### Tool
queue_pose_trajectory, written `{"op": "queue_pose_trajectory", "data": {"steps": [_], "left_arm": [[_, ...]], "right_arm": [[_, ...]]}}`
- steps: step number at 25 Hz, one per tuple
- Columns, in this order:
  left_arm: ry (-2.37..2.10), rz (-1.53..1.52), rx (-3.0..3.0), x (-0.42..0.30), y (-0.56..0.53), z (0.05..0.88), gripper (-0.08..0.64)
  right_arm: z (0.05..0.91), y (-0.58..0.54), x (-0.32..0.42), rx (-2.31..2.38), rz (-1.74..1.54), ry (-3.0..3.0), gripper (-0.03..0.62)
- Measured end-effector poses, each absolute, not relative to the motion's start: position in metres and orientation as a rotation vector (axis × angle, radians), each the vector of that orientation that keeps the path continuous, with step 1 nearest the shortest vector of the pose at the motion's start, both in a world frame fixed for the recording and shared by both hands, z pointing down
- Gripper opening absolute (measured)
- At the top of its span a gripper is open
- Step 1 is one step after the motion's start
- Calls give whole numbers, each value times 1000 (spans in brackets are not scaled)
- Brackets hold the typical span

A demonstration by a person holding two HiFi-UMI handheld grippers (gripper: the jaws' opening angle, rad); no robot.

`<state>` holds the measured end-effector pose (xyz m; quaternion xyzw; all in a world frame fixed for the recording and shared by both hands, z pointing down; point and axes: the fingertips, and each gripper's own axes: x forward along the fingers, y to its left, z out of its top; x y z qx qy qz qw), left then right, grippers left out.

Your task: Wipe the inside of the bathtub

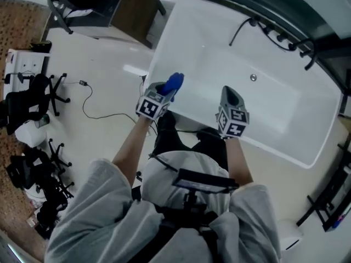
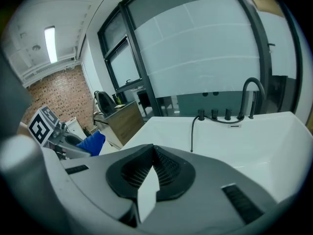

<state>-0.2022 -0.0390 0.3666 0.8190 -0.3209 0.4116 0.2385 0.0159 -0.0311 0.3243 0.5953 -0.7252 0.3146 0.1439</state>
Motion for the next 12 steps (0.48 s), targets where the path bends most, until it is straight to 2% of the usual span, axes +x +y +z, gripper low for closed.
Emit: {"op": "queue_pose_trajectory", "data": {"steps": [6,12], "left_arm": [[-1180,702,2221,-177,-38,259,121],[-1206,602,2316,-176,-15,194,121]], "right_arm": [[278,6,27,1638,933,-2194,9],[225,43,36,1691,900,-2231,9]]}}
